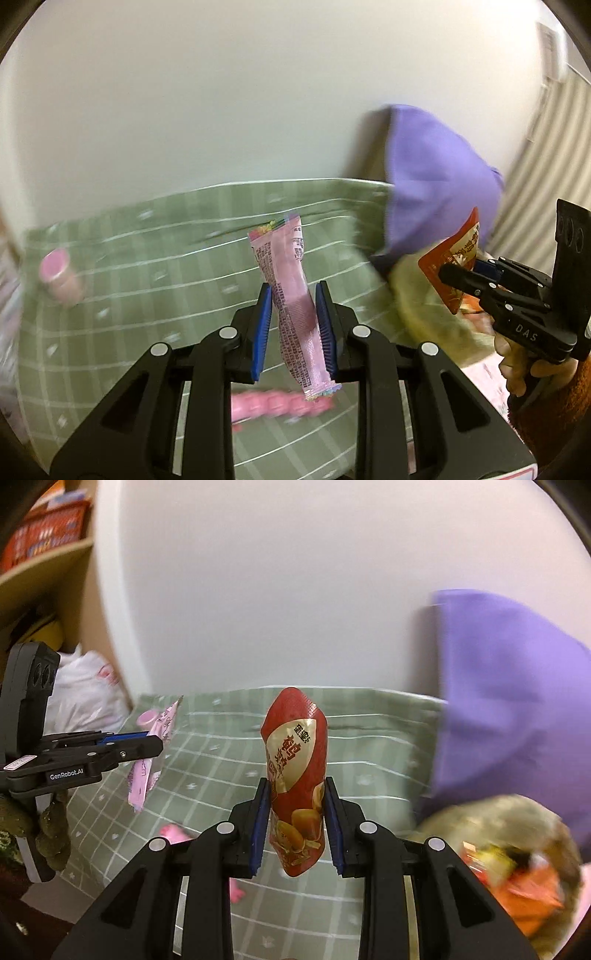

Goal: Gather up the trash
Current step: 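Carry the pink stick and red packet over the bin and open both tools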

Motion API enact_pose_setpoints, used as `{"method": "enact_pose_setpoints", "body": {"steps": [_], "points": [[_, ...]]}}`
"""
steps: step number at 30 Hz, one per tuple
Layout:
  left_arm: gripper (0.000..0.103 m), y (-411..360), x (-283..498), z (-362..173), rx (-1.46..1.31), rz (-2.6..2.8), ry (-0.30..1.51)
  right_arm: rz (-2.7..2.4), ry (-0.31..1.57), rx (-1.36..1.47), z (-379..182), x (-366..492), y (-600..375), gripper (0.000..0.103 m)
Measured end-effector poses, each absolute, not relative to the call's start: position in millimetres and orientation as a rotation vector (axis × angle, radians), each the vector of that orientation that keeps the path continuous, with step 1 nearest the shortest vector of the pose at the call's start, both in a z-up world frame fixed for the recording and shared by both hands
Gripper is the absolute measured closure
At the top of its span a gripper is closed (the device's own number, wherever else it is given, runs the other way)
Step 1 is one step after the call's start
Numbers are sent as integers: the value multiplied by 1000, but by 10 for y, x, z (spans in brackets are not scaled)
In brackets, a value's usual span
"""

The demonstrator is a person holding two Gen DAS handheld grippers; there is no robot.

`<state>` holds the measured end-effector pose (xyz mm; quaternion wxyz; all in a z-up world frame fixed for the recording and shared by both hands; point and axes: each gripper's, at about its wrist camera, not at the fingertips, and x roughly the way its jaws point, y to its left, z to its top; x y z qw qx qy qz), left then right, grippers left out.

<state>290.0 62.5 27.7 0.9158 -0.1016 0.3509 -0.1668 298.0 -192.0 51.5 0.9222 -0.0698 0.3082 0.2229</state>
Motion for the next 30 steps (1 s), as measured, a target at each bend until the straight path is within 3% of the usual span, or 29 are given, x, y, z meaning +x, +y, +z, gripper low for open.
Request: {"method": "enact_pose_setpoints", "body": {"steps": [11,21,30], "points": [[81,-865,3193,516,-93,-705,709,117,608,-27,709,2636,-3426,76],[81,-2173,3533,4,37,-858,873,116,753,-13,202,2930,-4082,76],[81,-2586,3857,-250,62,-771,933,245,782,-28,30,3124,-4283,76]]}}
